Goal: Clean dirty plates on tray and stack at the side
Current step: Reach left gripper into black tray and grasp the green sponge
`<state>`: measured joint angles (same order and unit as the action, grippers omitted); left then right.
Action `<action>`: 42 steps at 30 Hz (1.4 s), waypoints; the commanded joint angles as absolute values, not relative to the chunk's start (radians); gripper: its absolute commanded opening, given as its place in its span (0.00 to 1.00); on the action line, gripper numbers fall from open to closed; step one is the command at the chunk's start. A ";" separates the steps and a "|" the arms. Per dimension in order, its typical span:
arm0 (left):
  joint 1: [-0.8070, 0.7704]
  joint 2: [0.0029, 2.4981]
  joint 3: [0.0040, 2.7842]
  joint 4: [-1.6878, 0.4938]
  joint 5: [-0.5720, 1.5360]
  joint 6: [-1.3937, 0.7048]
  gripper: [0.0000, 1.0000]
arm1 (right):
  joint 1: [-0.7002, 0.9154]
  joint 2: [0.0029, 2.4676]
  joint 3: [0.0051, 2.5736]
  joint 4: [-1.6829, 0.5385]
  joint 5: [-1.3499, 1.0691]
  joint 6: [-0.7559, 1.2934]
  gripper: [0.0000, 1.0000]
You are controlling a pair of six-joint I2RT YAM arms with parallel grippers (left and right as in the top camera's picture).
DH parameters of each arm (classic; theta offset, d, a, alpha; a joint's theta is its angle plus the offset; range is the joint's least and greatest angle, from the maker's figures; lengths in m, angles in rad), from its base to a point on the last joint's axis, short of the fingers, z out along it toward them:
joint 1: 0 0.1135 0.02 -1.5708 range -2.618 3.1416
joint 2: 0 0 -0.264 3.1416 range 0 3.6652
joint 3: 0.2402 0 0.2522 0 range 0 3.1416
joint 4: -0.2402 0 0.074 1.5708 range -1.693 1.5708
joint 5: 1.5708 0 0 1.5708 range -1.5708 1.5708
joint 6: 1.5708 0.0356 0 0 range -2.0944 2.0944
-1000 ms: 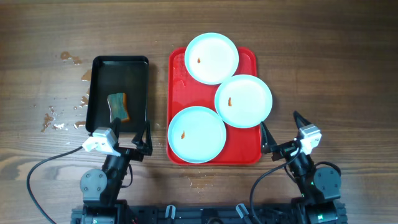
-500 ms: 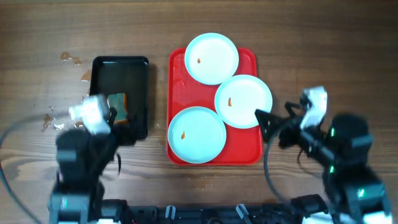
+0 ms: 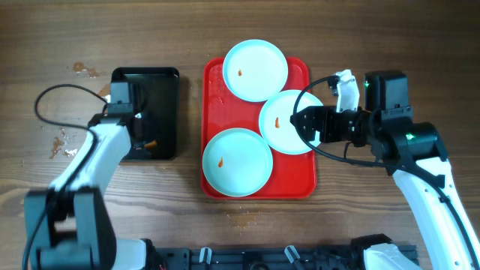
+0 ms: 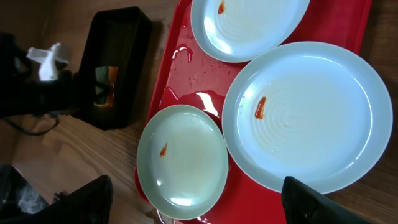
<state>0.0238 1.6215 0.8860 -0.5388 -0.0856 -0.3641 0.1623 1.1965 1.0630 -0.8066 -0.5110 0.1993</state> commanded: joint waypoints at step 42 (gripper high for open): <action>0.024 1.658 0.879 -0.476 0.018 -0.216 0.52 | 0.163 1.199 1.076 -0.824 -0.536 0.184 0.84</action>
